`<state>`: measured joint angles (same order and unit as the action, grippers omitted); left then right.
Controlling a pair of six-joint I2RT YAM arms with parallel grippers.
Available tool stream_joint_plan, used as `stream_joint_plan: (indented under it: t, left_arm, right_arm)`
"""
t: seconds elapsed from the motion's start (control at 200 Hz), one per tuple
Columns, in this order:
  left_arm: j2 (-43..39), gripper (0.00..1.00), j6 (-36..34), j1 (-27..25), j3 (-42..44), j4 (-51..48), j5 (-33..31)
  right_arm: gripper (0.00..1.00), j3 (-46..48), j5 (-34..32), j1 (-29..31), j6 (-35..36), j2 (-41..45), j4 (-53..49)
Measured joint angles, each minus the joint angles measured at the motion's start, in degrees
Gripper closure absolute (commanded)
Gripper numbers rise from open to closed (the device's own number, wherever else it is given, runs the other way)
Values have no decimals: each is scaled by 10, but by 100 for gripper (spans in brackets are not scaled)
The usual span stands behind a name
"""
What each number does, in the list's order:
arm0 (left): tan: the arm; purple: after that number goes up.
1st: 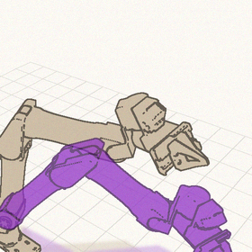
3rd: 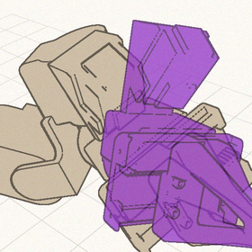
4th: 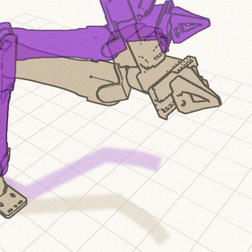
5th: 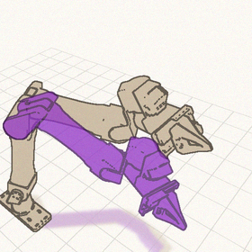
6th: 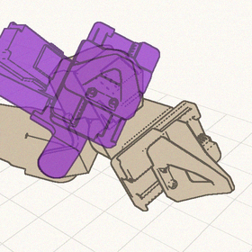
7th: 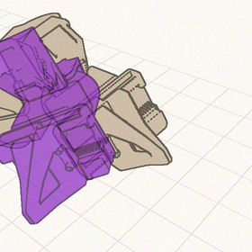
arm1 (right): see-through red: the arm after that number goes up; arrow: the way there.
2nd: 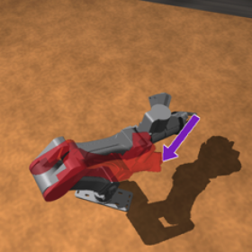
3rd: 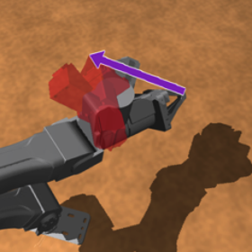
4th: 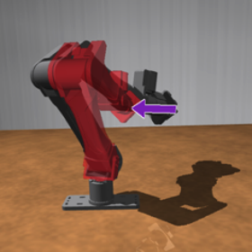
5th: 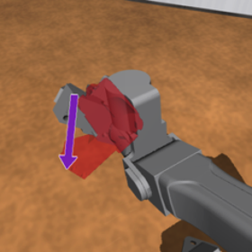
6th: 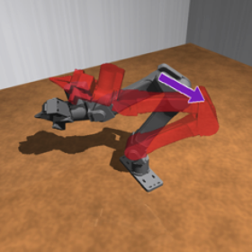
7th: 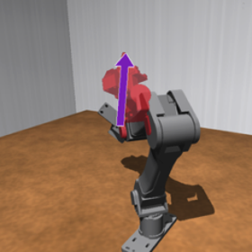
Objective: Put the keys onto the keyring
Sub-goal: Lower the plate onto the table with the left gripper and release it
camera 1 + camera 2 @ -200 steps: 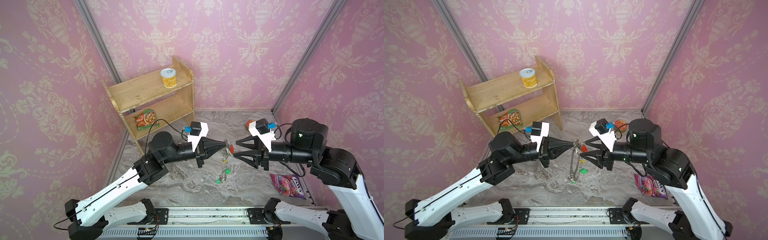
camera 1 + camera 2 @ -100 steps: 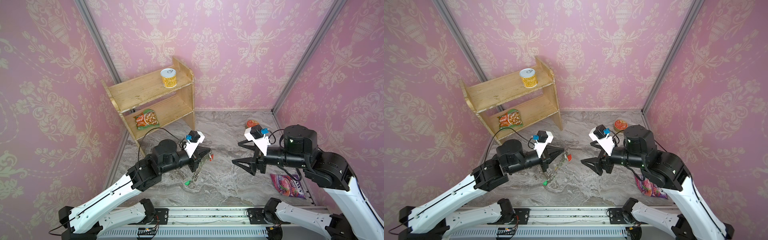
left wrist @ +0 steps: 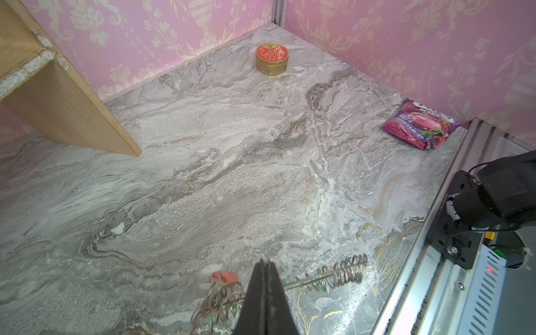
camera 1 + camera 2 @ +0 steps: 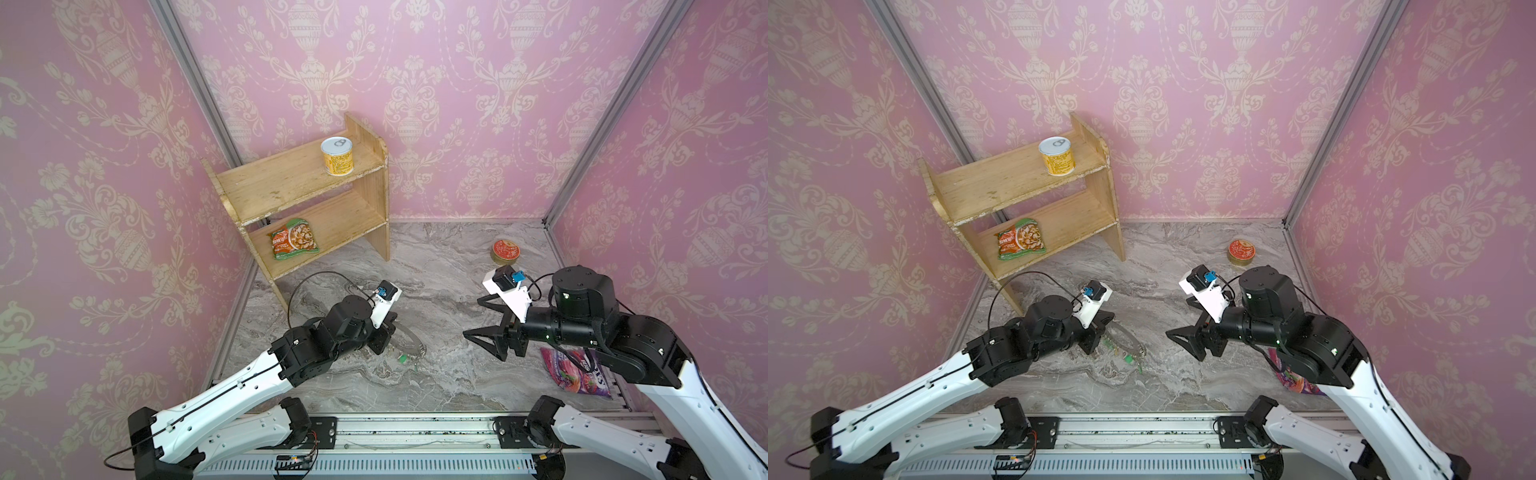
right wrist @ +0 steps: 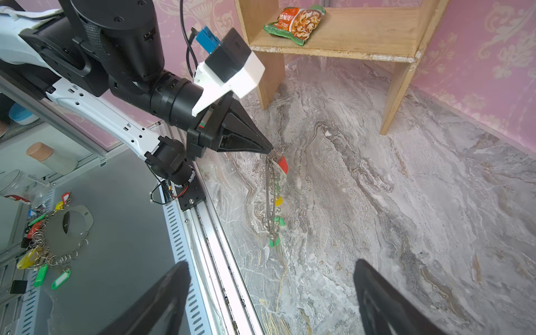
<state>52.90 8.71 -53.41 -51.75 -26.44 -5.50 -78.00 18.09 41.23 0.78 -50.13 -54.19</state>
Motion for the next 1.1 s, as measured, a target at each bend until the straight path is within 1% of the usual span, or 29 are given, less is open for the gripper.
stream_joint_plan:
  t: [0.18, 0.29, 0.5, 0.64, 0.871, 0.981, 0.996, 1.046, 1.101]
  left_arm:
    - [-11, 100, 10, 5, 11, -14, -30]
    - [11, 100, 11, 18, 11, -12, -33]
    - [123, 100, 13, 67, 25, 35, -7]
    - [194, 100, 13, 94, 21, 95, 20]
    - [317, 100, 13, 123, -21, 139, 63]
    - [365, 100, 12, 134, -49, 148, 67]
    - [370, 95, 12, 135, -52, 149, 67]
    - [386, 68, 8, 137, -64, 150, 67]
    - [403, 46, 3, 140, -81, 149, 66]
  right_arm:
    - [9, 26, 0, -3, -10, 9, 7]
    - [9, 30, 0, -4, -11, 10, 10]
    - [9, 34, -2, -8, -14, 18, 14]
    - [8, 34, -6, -8, -18, 26, 13]
    - [8, 36, -10, -11, -24, 32, 14]
    - [8, 40, -10, -13, -24, 32, 14]
    - [8, 41, -10, -14, -24, 32, 14]
    - [8, 44, -10, -14, -24, 32, 14]
    - [7, 48, -11, -14, -24, 32, 14]
